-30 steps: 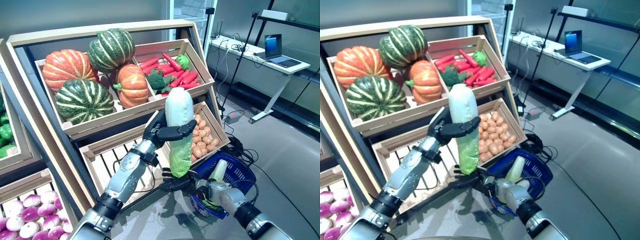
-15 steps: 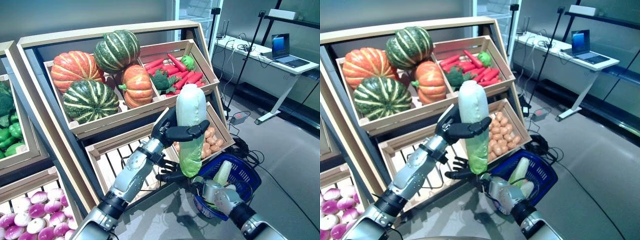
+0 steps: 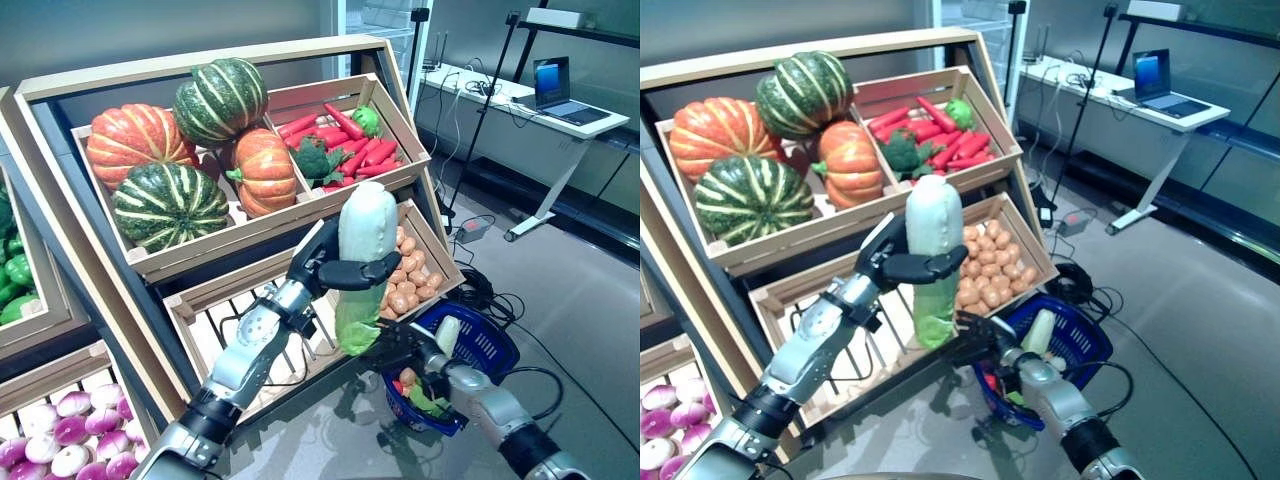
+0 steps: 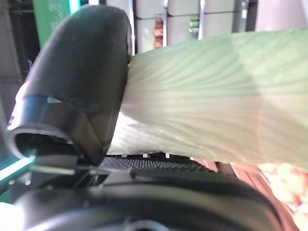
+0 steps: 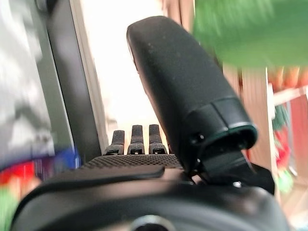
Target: Put vegetables into the basket
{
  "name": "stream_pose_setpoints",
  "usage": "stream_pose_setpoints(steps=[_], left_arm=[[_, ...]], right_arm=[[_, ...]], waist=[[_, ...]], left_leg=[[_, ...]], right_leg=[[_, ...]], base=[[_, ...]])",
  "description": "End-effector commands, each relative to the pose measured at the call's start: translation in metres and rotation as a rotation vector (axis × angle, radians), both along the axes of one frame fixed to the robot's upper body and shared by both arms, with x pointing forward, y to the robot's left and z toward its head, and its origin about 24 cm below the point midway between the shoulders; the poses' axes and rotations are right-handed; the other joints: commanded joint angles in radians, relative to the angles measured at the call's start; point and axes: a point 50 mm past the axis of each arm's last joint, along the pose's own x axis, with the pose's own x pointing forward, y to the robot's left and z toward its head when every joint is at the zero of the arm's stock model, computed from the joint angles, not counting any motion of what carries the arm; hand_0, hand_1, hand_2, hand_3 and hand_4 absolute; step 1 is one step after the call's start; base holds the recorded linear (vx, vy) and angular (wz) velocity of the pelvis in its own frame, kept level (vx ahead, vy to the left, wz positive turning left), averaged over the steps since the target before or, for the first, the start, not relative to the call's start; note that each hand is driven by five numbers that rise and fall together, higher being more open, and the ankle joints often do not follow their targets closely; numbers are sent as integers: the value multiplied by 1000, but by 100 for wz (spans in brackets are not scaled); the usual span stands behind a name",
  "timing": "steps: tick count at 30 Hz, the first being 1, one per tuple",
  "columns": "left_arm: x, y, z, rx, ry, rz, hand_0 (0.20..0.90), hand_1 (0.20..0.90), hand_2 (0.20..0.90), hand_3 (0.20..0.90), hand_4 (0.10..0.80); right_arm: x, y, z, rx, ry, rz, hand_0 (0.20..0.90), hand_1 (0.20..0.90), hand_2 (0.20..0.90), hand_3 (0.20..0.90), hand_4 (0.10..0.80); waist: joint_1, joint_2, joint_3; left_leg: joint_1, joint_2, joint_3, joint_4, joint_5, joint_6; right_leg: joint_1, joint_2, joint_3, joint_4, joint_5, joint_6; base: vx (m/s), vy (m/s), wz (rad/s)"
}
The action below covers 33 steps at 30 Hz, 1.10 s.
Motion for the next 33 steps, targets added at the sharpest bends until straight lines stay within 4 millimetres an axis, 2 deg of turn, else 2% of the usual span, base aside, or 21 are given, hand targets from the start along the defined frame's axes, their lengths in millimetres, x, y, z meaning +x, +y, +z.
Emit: stream_pose_setpoints(steps=[1,7,11,16,23,33], left_arm=[[14,5,62,-84,-299,39,300,300,300,300,400],[14,14,62,-81,-310,81,300,300,300,300,400],[15,15,64,-84,-316,92,300,300,300,300,400],[17,14,64,-89,-316,85,300,300,300,300,400],[14,11,59,-82,-302,65,300,300,300,300,400],[15,10,48,-83,-272,42,300,300,300,300,400]], right_arm=[[32,7,64,27,-346,46,900,900,900,900,800],[24,-13,67,34,-347,0,900,900,900,900,800],[25,-14,74,124,-365,-3,900,900,900,900,800],[21,3,75,296,-334,86,900,900,900,900,800],[15,20,69,438,-285,138,900,900,900,900,800],[21,46,93,711,-305,228,900,900,900,900,800]], waist=[[-6,-35,10],[-21,-40,11],[-26,-42,17],[-28,-42,17],[-21,-43,9],[-7,-44,0]], left_leg=[[27,-10,-9,1,-63,22],[30,-4,3,1,-62,18],[30,-2,6,1,-62,17],[30,-1,8,1,-64,15],[30,-1,5,1,-65,13],[27,0,-1,1,-64,10]], right_leg=[[0,-11,24,1,25,-45],[0,-10,29,1,23,-40],[-1,-9,32,1,24,-39],[-2,-9,33,2,20,-39],[2,-10,28,1,17,-38],[1,-10,22,1,18,-38]], base=[[1,-9,-17],[2,-4,-4],[-7,-17,-6],[-5,-4,-2],[0,0,0],[0,0,0]])
